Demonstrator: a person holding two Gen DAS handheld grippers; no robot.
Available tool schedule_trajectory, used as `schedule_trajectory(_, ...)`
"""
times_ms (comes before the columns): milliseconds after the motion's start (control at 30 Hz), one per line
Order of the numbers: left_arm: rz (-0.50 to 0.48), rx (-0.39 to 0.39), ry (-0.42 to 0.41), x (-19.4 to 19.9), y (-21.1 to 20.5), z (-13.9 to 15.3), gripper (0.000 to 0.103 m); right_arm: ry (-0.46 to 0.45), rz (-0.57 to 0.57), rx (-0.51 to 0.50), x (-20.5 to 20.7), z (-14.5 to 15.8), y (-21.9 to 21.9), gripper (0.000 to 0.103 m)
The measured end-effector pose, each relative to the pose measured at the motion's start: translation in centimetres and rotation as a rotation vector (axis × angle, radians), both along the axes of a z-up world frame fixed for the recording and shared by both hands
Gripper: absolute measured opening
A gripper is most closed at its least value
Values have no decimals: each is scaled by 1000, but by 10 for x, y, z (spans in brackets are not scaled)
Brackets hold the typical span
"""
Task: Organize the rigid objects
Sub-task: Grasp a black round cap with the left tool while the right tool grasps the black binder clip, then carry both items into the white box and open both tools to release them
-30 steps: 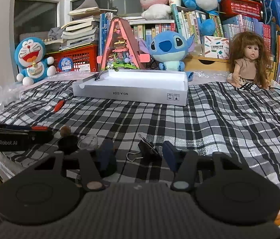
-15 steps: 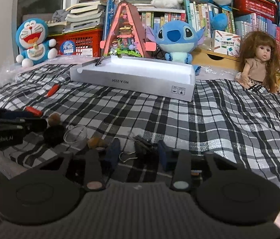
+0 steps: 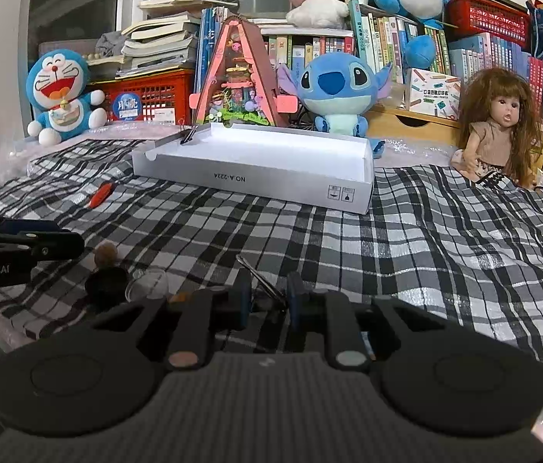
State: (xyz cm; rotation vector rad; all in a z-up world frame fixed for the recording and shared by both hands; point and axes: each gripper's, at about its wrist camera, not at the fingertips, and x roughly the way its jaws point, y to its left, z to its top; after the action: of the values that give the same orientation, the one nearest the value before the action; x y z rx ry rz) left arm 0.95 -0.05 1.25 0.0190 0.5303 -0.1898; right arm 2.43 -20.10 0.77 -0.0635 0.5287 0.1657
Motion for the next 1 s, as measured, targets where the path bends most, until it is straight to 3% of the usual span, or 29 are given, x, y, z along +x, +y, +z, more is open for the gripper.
schedule_trajectory(633,-11,-2,3,31,-5,16,30,35,-54,101,23,16,-12,23)
schedule_trajectory(1000,-26,-37,7,87,-4,48,30,107,-100,230,64,39,-29,23)
